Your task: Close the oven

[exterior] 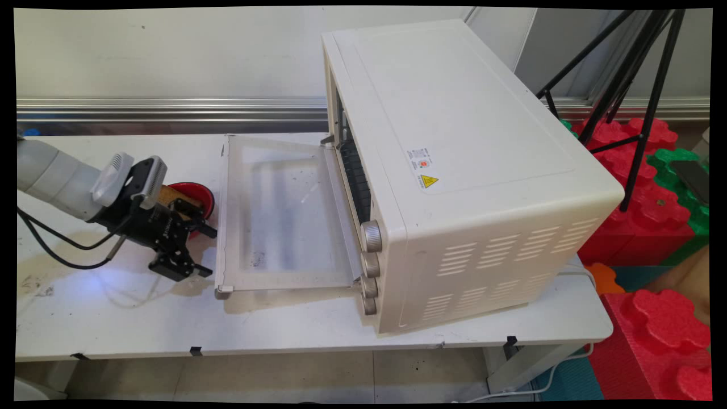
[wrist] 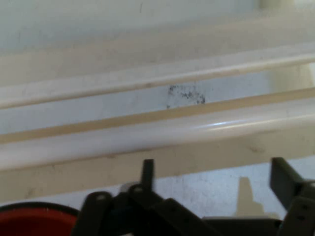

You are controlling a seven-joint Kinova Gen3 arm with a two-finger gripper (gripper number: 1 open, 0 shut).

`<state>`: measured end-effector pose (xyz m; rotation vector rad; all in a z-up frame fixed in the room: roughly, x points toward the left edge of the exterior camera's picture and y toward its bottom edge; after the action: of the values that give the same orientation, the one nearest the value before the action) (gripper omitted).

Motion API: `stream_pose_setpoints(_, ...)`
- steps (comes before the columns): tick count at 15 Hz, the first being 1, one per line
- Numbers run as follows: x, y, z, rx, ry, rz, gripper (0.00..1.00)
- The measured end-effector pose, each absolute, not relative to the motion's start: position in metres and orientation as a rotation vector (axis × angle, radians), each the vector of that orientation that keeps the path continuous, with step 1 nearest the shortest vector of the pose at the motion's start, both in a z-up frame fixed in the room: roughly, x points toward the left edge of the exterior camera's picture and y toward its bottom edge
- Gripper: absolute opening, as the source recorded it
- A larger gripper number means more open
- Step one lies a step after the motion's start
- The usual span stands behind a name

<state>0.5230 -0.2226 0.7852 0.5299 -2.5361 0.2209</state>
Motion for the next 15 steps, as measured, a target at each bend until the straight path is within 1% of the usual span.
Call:
stream_pose_setpoints(1,0.522,-0.2233,0.7833,0.529,-2.535,0.224,0.0)
stream_pose_setpoints(8,0.5195,-0.2258,0.7748,0.54,-2.512,0.232,0.0)
stream_pose_setpoints(15,0.52,-0.2266,0.7758,0.549,-2.456,0.24,0.0)
